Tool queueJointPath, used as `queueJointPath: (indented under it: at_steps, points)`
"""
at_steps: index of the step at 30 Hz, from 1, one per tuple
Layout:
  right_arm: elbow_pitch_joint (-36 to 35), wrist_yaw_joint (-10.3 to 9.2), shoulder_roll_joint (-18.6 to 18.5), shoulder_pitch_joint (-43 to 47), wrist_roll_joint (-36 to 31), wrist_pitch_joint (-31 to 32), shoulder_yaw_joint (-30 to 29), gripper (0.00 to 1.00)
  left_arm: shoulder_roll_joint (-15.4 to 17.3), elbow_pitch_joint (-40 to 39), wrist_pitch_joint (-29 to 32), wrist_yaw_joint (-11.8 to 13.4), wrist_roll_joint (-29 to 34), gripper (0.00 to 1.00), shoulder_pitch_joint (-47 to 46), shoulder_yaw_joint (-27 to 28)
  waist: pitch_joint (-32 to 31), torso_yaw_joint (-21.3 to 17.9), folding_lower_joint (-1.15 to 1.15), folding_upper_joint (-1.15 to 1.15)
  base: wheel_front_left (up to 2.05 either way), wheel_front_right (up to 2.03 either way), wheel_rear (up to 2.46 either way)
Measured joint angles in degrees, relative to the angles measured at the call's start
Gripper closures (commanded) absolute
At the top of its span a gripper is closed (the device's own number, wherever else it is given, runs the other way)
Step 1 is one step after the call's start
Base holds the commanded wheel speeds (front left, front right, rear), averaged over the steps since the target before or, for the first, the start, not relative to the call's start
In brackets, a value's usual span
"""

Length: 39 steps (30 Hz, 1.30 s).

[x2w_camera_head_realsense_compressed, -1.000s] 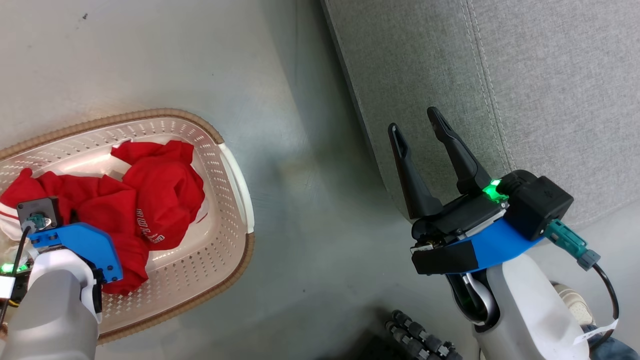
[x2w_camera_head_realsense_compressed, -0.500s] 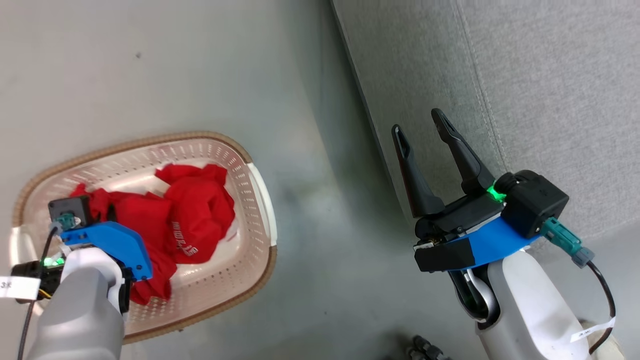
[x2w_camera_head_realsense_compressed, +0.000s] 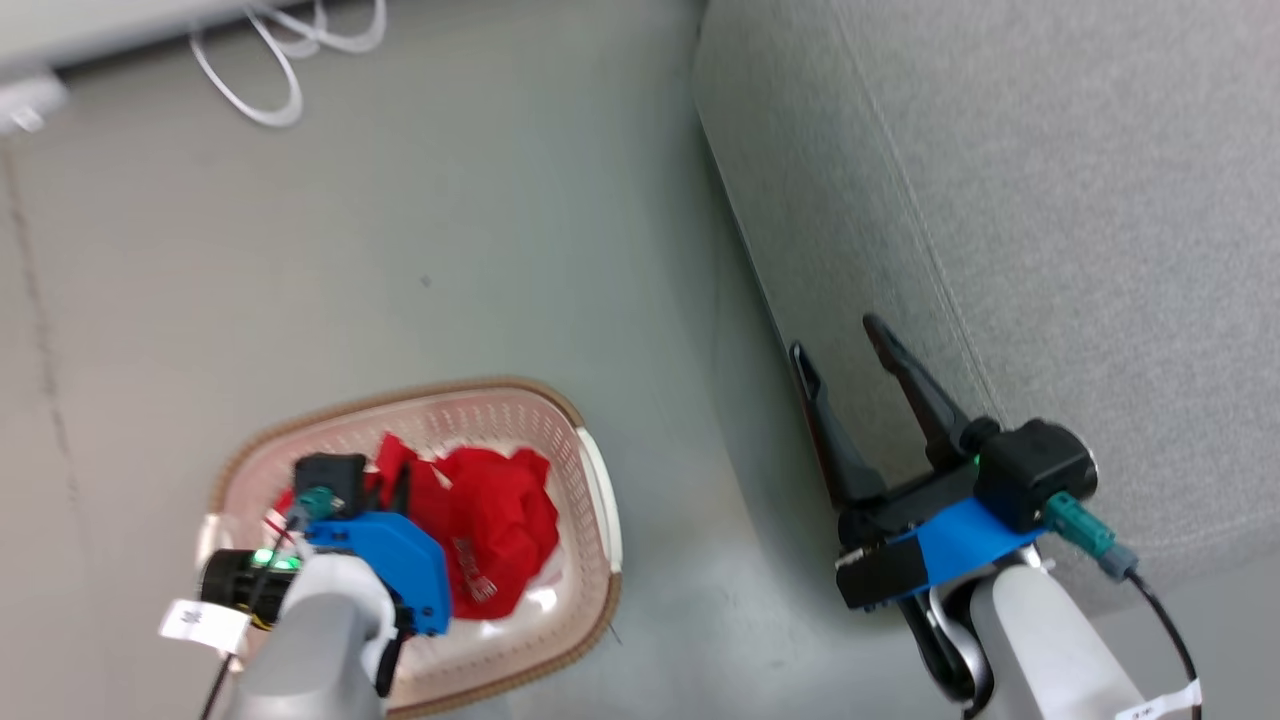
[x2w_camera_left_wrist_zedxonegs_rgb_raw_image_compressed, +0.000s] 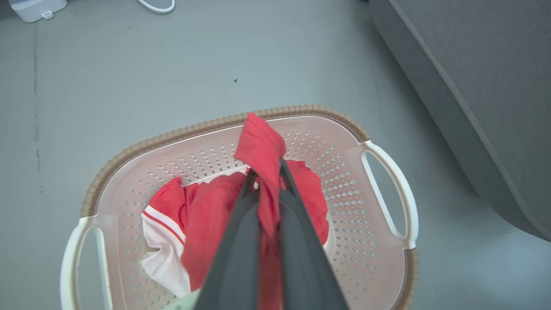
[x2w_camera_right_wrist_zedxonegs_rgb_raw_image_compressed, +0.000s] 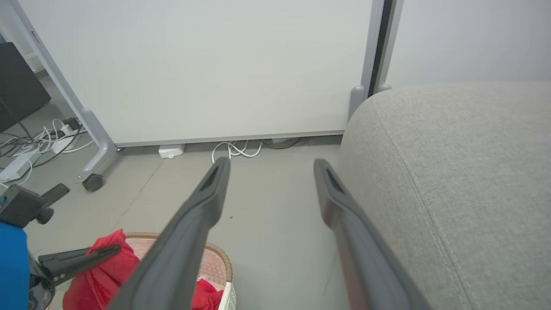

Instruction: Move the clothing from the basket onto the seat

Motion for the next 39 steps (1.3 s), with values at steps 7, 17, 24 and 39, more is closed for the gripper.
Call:
queueJointPath:
  at_steps: [7,17,24,39]
  points:
    - [2.5,0.00,0.0,4.1,-1.4,0.0,-0.6,0.00,-2.1,-3.6,-0.5,-0.5,-0.3,1.00,3.5,-3.4,-8.9,2.8,-0.01,0.00,0.00,0.00,0.00]
    - [4.7,0.00,0.0,8.4,-2.3,0.0,-1.0,0.00,-2.3,-18.1,0.4,-1.0,-11.2,1.00,9.2,-16.0,-19.1,6.5,-0.01,0.00,0.00,0.00,0.00]
    - [4.7,0.00,0.0,10.0,-2.5,0.4,-1.2,0.00,-2.3,-27.1,2.0,1.0,-15.0,1.00,8.9,-23.0,-22.5,9.5,0.00,0.00,0.00,0.00,0.00]
    - [3.8,0.00,0.0,10.7,-2.7,1.9,-0.5,0.00,-2.3,-36.5,4.4,5.1,-22.7,1.00,0.9,-31.9,-24.8,12.1,0.01,0.00,0.00,0.00,0.00]
